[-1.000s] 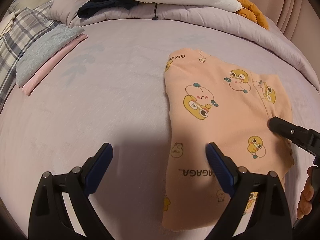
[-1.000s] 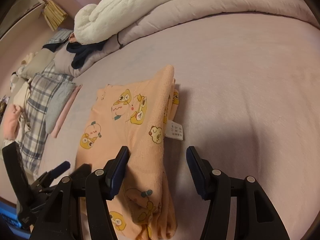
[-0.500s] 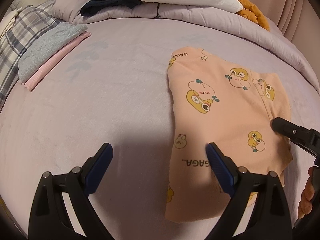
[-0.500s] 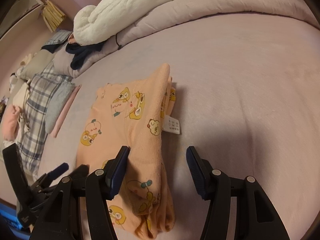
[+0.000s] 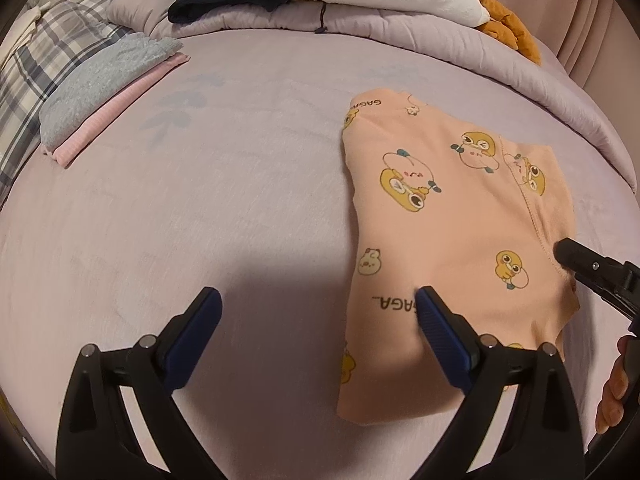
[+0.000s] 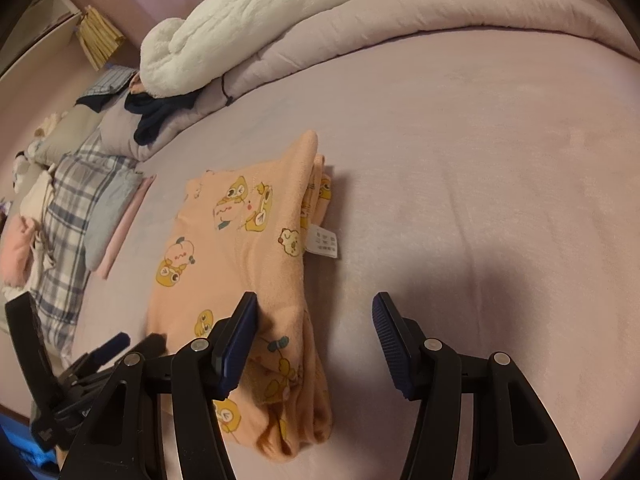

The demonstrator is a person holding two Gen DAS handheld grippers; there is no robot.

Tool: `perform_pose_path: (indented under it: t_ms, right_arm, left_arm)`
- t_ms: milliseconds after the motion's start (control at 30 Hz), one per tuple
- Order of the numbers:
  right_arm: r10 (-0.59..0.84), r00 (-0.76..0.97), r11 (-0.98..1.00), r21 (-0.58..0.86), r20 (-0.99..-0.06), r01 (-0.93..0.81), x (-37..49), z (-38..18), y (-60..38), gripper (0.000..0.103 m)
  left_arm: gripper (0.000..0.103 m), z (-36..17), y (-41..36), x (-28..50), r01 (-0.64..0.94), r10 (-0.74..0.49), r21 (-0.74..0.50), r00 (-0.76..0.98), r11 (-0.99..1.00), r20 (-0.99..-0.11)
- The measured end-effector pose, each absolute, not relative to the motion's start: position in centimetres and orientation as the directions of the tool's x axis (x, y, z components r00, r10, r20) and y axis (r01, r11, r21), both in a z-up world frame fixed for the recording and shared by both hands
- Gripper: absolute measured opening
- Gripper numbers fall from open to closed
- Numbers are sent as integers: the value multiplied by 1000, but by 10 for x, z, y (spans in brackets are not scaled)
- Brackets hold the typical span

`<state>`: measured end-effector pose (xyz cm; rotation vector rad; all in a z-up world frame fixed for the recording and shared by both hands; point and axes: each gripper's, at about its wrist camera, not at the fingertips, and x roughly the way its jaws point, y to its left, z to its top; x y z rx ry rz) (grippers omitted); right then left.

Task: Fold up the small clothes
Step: 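Open both tools and pull them back from the folded peach shirt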

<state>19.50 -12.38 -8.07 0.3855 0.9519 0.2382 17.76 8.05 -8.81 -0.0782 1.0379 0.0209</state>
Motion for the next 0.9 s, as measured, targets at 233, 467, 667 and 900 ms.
perform_pose_path:
  t_ms: [233,467,667,900]
  right_arm:
    - [353,561,911,412,-749,-23,189,-79,-125,58]
    - [341,558,918,397,-757,-22,182,-78,-126,58]
    - [339,553,921,387,-761,-32,174,-76,-125,58]
    - [340,549,930,361,-764,-73,165,-72,-115,58]
  left_arm:
    - [99,-88,85,173,-76,-22,-68,496,995,-868]
    - [100,-86,87,168,-96,-17,-73,489,993,-872]
    - [101,-82,88,160,-99,-14,-72,492,992,-870]
    - [102,-76,89,151,-90,-19,-73,496,993,-868]
